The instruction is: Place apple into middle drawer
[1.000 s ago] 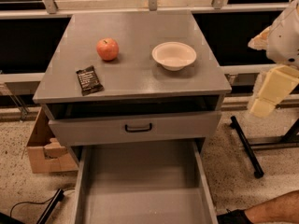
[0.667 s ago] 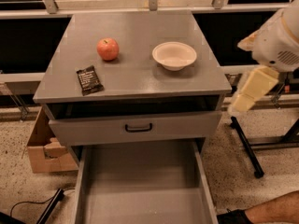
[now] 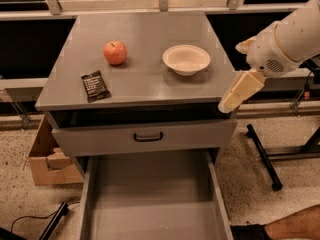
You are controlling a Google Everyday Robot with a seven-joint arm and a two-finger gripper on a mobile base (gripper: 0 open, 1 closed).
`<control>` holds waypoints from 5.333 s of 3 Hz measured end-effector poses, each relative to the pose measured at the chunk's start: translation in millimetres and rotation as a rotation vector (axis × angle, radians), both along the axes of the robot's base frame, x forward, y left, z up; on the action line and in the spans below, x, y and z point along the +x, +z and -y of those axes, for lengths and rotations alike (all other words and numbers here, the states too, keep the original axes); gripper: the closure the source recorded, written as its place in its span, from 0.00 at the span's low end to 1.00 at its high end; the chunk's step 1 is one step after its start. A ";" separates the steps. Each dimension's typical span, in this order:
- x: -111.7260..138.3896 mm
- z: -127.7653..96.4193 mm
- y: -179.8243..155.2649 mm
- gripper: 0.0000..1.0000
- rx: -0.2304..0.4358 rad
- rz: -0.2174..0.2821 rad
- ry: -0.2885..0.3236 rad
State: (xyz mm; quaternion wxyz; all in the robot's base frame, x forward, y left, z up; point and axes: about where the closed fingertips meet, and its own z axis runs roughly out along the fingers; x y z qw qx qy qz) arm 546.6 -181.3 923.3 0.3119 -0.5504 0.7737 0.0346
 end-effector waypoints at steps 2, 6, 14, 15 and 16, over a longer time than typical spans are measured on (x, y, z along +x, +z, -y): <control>46.7 -50.1 16.4 0.00 0.216 0.157 0.011; 174.7 -130.9 13.0 0.00 0.371 0.259 -0.020; 266.3 -298.6 -55.4 0.41 0.609 0.148 0.037; 253.8 -299.9 -25.1 0.64 0.618 0.201 0.073; 252.8 -302.7 -25.3 0.88 0.618 0.201 0.078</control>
Offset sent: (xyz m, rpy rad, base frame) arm 0.0683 0.0734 0.0243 0.3432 -0.2353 0.0174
